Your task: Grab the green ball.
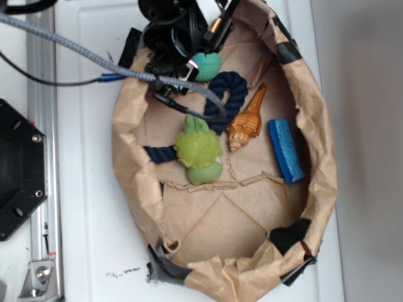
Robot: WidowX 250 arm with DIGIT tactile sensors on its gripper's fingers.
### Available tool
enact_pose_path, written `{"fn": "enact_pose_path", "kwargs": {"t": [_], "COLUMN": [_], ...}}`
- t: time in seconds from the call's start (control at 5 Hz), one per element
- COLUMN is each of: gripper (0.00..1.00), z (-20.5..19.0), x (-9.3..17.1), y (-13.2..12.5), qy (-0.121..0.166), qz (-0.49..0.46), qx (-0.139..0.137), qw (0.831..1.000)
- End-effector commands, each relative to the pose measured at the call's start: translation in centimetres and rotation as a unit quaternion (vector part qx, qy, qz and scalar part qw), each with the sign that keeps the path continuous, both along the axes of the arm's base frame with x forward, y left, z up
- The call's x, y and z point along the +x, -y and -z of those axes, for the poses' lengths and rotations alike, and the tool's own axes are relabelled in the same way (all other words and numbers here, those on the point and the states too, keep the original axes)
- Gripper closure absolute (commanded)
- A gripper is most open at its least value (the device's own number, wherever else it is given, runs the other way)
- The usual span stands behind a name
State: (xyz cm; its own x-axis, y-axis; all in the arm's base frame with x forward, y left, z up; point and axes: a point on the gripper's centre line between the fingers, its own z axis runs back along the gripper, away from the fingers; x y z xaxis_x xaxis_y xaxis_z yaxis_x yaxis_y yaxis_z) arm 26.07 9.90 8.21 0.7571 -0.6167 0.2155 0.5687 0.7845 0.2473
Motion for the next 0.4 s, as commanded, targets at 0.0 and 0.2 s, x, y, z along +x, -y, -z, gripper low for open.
{"fn": "enact_pose_path", "kwargs": {"t": [0.0,0.2], "gripper": [0.00,0.11], "z": [4.0,5.1], "x": [0.4,0.7], "y": [0.9,0.2], "qy": [-0.053,-0.067], "qz": [0.045,0.026], "qx": [0.011,0.018], "qw": [0.997,0.997]}}
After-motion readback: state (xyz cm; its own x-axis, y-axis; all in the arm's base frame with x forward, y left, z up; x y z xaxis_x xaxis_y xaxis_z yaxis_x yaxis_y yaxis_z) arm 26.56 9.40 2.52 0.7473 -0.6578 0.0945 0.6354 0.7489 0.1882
